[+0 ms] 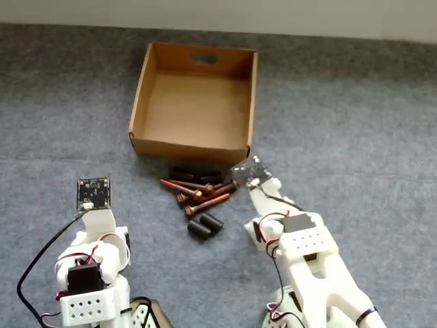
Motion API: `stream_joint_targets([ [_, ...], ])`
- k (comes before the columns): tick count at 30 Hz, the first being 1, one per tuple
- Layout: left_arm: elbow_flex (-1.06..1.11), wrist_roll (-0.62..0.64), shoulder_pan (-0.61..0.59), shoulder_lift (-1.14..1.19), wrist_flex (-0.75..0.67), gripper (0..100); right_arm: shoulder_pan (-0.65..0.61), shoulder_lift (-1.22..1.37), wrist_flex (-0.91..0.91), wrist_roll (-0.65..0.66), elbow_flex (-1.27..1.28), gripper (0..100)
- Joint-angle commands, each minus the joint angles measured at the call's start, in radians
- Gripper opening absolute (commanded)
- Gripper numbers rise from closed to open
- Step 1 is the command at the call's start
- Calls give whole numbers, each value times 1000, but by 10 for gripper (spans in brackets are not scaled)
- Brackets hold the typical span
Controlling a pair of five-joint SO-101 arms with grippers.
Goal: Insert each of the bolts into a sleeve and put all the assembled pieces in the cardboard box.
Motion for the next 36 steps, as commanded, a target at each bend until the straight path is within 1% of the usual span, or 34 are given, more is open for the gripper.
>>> stream_joint_targets([
  [1,15,5,-4,1,5,8,13,-8,-21,-34,18,178],
  [8,15,5,-4,1,5,8,13,-7,-35,-71,50,172],
  [13,15,5,-4,1,5,8,13,-7,-139,-98,110,172],
  [22,15,5,-4,1,5,8,13,-7,-143,-101,120,170],
  [25,15,5,-4,1,5,8,13,-7,-147,-146,116,170],
  [28,15,5,-4,1,5,8,-4,-7,-196,-172,122,171],
  [36,15,5,-4,1,5,8,-13,-7,-171,-170,127,164],
])
